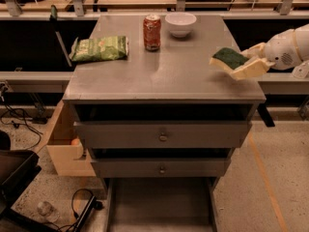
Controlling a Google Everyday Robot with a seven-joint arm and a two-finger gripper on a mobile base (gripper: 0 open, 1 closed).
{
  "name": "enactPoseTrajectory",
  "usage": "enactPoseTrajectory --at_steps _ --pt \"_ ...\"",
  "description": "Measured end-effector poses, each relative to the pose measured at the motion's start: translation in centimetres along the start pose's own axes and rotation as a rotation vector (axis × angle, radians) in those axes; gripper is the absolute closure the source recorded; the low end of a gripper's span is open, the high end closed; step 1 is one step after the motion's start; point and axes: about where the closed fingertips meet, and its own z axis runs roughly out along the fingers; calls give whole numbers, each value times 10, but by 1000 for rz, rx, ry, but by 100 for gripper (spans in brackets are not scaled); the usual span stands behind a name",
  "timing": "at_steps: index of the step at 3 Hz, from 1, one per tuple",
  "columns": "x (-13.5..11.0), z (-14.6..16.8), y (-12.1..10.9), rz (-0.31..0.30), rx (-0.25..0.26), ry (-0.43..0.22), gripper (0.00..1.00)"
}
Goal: Pick sponge from bottom drawer and place on counter
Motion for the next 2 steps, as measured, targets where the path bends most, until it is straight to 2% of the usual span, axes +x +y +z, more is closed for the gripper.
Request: enactPoseTrajectory --at_steps 1,2 --pt "-22 38 -6 -26 -34 11 100" --pt "-24 42 -6 -27 -40 10 82"
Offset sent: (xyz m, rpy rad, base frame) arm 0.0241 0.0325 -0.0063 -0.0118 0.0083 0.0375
